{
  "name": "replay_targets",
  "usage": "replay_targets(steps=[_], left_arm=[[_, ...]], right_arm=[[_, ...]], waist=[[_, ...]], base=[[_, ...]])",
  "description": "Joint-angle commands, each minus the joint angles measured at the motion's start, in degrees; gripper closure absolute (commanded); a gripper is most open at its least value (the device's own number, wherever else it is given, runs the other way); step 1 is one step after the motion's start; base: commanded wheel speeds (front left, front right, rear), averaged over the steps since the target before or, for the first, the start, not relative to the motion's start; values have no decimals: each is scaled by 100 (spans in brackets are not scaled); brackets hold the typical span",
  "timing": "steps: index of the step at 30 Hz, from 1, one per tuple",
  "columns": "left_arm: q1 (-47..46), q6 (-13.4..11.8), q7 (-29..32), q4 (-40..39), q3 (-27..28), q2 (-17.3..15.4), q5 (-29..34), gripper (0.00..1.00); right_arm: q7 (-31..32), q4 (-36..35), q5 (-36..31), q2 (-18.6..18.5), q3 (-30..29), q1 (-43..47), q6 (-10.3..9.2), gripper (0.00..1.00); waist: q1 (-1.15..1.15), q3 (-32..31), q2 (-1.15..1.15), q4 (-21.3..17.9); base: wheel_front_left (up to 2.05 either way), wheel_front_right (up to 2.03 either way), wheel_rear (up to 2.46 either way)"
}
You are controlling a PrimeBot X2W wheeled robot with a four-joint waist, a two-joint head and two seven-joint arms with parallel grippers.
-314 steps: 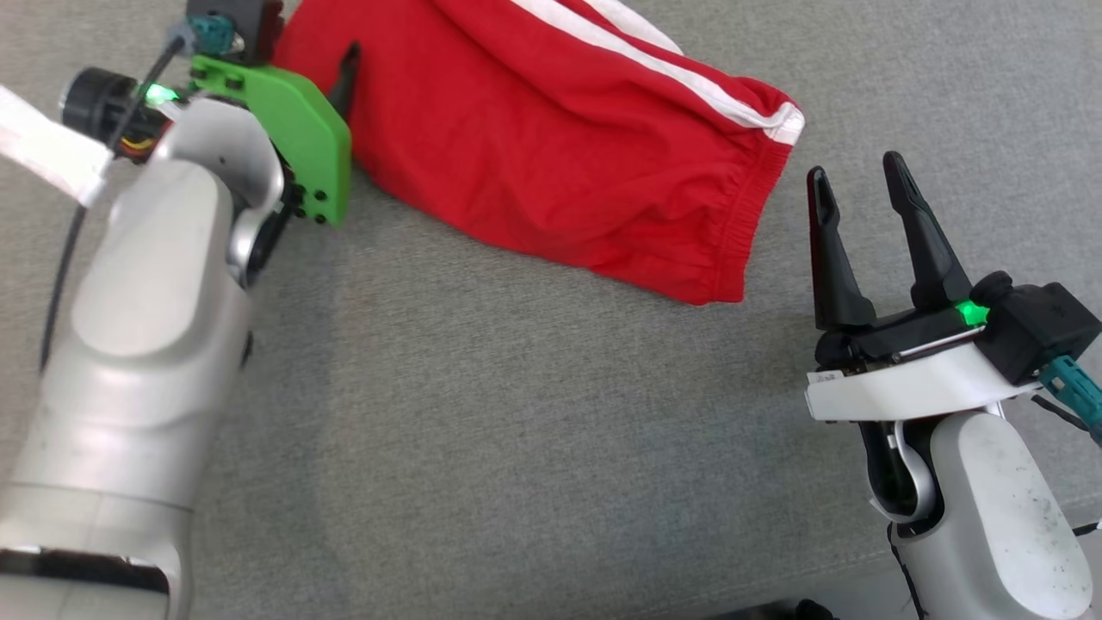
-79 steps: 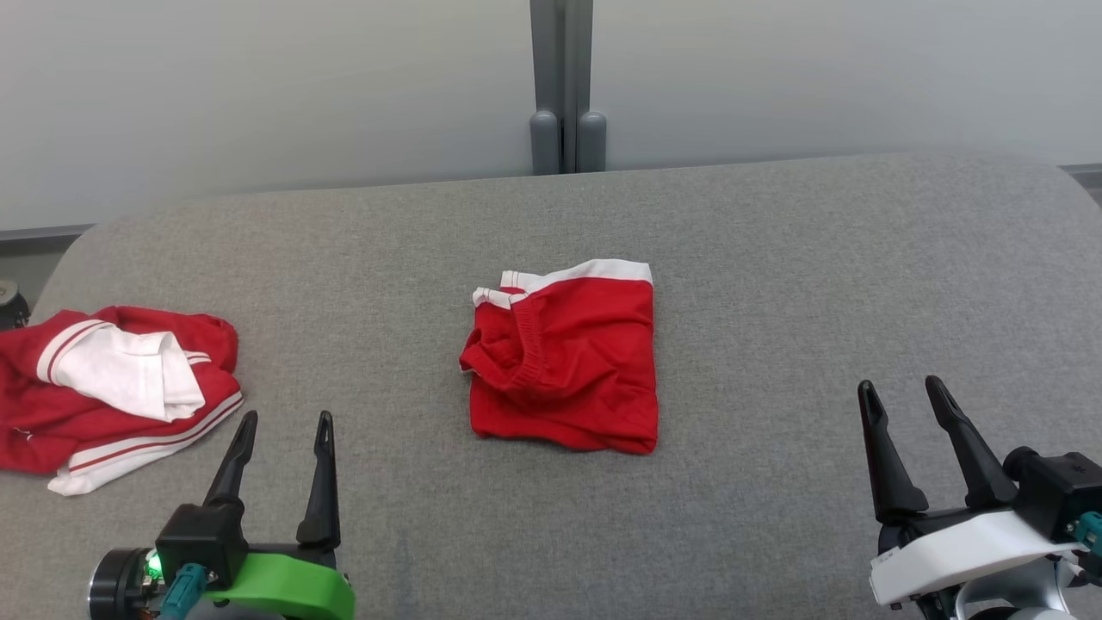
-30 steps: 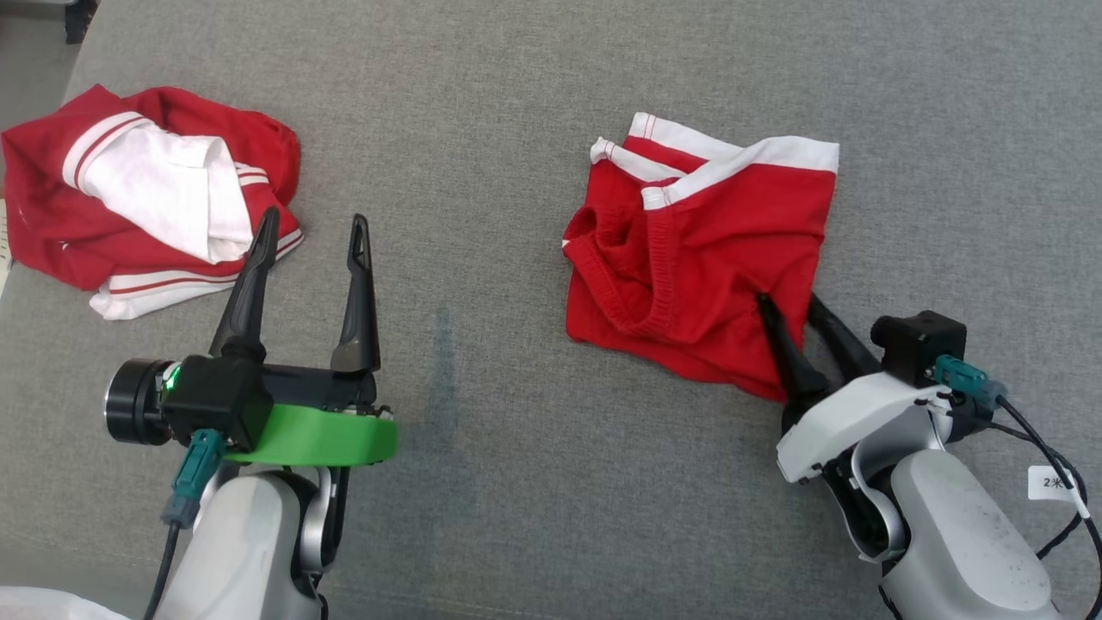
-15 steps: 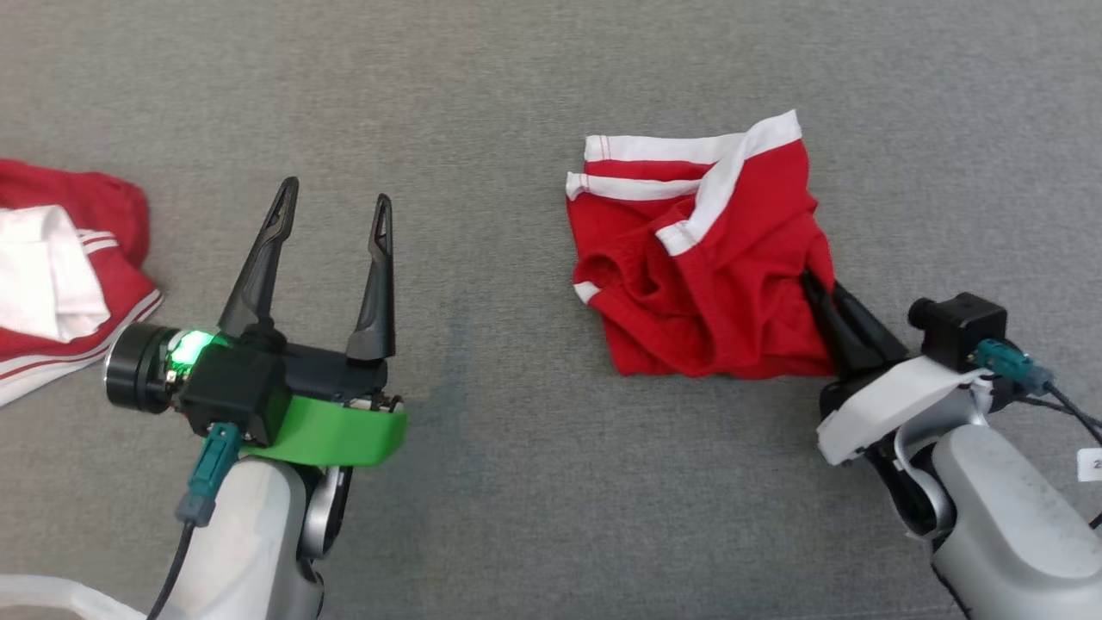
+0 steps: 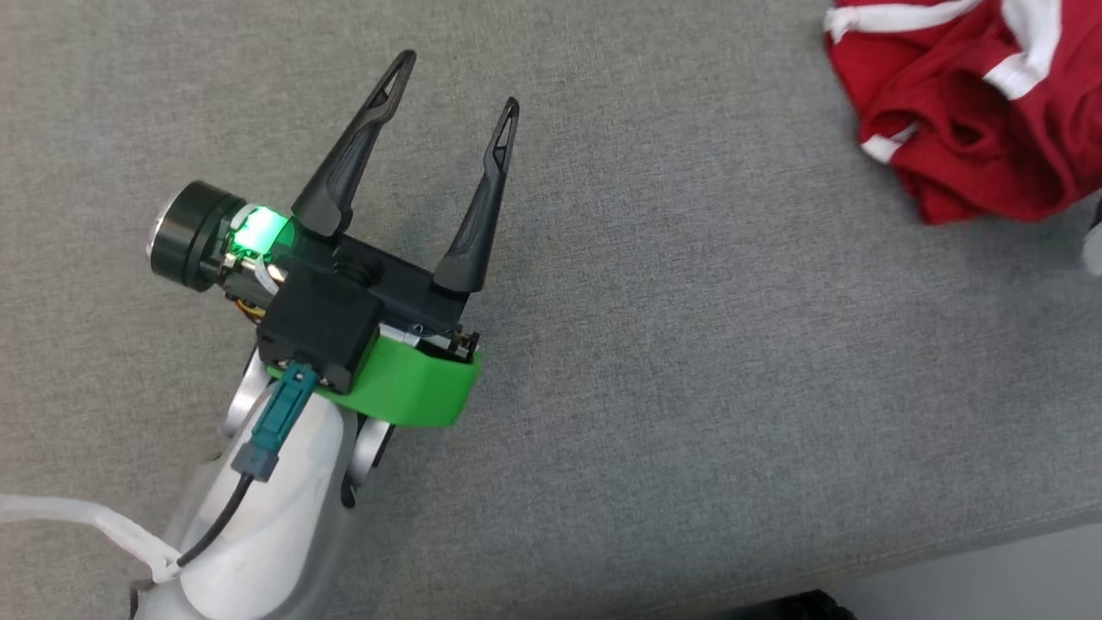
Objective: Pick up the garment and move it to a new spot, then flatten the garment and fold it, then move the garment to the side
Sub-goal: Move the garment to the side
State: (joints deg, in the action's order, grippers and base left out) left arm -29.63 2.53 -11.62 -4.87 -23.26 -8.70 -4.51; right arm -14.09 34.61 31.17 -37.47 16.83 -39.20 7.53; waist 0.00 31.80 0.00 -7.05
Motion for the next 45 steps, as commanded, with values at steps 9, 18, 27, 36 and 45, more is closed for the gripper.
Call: replay_targets(steps=[9, 18, 27, 36, 45], left_arm=[[-442, 97, -11, 39, -231, 46, 101, 0], [-133, 11, -117, 330, -224, 28, -77, 0], [582, -320, -199, 582, 95, -66, -392, 0], [1362, -666, -251, 705, 460, -93, -740, 0], [2039, -950, -312, 846, 933, -223, -1028, 0]], right_arm=[[-107, 959, 27, -528, -429, -976, -8, 80], [-108, 462, -548, -62, -1658, -298, -7, 0], [-109, -1607, -1368, 1367, -2846, 1641, -7, 0], [-108, -2981, -1703, 2577, -2558, 2901, -7, 0], [82, -3614, -1838, 3177, -2101, 3491, -7, 0]], waist=[[0, 923, 0, 28], [0, 407, 0, -74], [0, -582, 0, -195], [0, -1366, 0, 88], [0, -1969, 0, 584]], base=[[0, 0, 0], [0, 0, 0], [0, 0, 0], [0, 0, 0], [0, 0, 0]])
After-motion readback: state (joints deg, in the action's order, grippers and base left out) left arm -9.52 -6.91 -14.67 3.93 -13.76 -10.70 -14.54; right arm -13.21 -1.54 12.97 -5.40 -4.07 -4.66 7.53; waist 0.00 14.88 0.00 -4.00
